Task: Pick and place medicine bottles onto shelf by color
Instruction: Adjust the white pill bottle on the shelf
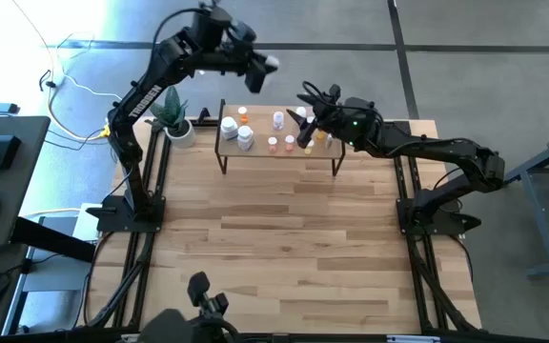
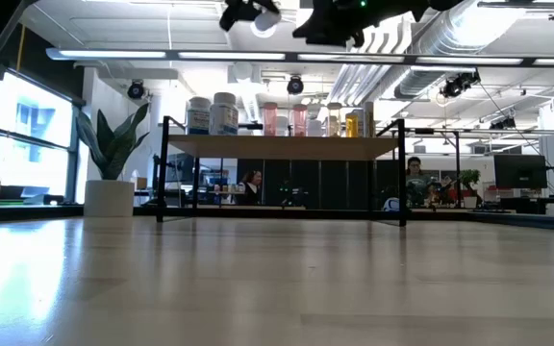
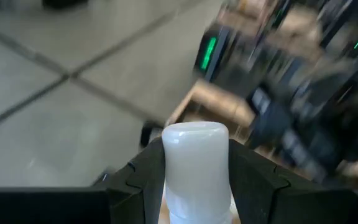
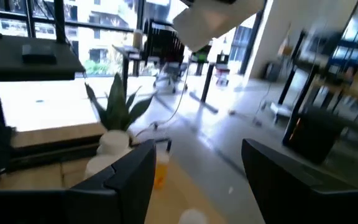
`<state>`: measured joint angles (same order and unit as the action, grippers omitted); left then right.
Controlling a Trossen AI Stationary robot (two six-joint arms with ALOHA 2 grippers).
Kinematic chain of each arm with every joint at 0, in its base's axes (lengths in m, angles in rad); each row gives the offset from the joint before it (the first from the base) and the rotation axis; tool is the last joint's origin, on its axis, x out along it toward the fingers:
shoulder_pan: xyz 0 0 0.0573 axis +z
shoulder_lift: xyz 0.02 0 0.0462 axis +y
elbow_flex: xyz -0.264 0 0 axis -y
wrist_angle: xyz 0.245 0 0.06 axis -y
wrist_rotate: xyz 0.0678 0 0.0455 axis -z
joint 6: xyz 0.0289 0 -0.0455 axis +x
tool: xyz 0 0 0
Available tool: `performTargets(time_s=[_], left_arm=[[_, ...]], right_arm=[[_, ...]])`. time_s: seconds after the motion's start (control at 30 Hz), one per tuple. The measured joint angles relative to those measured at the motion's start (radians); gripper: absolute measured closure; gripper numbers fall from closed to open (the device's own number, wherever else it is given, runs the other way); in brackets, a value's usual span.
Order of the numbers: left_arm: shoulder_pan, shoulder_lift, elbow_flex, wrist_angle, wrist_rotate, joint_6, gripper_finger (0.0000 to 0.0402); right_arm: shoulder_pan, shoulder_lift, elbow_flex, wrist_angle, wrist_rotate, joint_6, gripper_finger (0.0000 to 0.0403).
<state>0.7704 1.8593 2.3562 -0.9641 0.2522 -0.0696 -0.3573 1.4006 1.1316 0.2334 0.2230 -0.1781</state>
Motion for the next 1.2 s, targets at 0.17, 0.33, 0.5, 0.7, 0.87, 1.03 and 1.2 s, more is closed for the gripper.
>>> performTargets(time_s=[0.17,0.33,0.5,0.7,0.87,1.03,1.2], left_arm=[[0.008,-0.002,0.001,0.214,0.062,-0.144,0.0264],[0.007,-0.002,0.001,0.368,0.062,-0.261,0.0263],[-0.009,-0.002,0.0,0.513,0.059,-0.395,0.0263],[-0.066,0.003,0.0,0.633,0.052,-0.495,0.0263],[-0.128,0.02,0.0,0.713,0.009,-0.512,0.0263],[-0.17,0.053,0.0,0.815,0.006,-0.598,0.0263],[-0.192,0.083,-0.001,0.855,-0.004,-0.65,0.0263]], right_arm=[[0.0,0.0,0.0,0.171,0.002,-0.204,0.0174],[0.0,0.0,0.0,0.361,0.004,-0.382,0.0174],[-0.003,-0.001,0.0,0.459,-0.027,-0.551,0.0174],[-0.003,0.0,0.0,0.545,-0.068,-0.705,0.0174],[-0.003,0.0,0.0,0.661,-0.089,-0.785,0.0174],[-0.003,0.0,0.0,0.709,-0.171,-0.934,0.0174],[-0.003,0.0,0.0,0.734,-0.152,-0.98,0.0174]])
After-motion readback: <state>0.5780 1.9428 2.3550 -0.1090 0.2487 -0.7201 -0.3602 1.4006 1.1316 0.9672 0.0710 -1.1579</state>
